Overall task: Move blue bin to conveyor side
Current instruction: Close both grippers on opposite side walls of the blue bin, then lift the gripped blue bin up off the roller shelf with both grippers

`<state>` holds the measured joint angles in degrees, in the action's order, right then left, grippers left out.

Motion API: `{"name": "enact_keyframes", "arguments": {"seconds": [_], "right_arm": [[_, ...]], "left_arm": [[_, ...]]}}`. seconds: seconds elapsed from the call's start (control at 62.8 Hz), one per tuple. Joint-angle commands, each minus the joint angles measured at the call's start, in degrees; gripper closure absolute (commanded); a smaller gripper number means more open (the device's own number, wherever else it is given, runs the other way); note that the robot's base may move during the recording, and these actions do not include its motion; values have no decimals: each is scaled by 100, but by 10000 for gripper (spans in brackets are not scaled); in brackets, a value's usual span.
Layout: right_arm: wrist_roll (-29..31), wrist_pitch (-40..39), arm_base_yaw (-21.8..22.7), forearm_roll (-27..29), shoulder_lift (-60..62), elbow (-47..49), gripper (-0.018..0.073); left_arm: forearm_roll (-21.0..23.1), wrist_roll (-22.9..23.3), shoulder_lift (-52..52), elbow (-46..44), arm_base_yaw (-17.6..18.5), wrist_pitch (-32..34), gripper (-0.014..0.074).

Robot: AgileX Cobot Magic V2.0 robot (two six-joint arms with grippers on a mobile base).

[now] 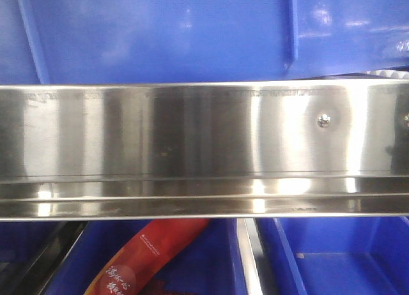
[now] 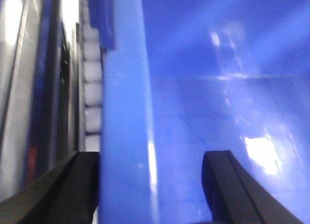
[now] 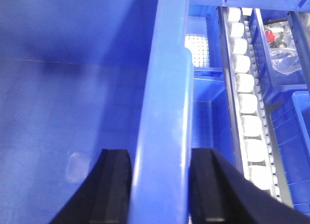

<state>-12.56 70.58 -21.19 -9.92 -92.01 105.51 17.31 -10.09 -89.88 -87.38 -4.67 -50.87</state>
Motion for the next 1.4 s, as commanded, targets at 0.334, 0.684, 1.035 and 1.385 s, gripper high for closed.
{"name": "enact_keyframes", "arguments": {"seconds": [0.334,0.684,1.035,1.385], "right_arm": [[105,-62,-2,-50,89,-19,637],[105,-62,-2,-50,89,-19,637],[105,-62,-2,-50,201,278,637],[105,-62,-2,-50,201,751,637]], "left_arm": [[-11,176,34,-24,6,-80,499],[-1,176,45,-39,6,-253,612],[5,282,140,-703,42,-711,615],[-54,596,441,-1267,53,-980,616]]}}
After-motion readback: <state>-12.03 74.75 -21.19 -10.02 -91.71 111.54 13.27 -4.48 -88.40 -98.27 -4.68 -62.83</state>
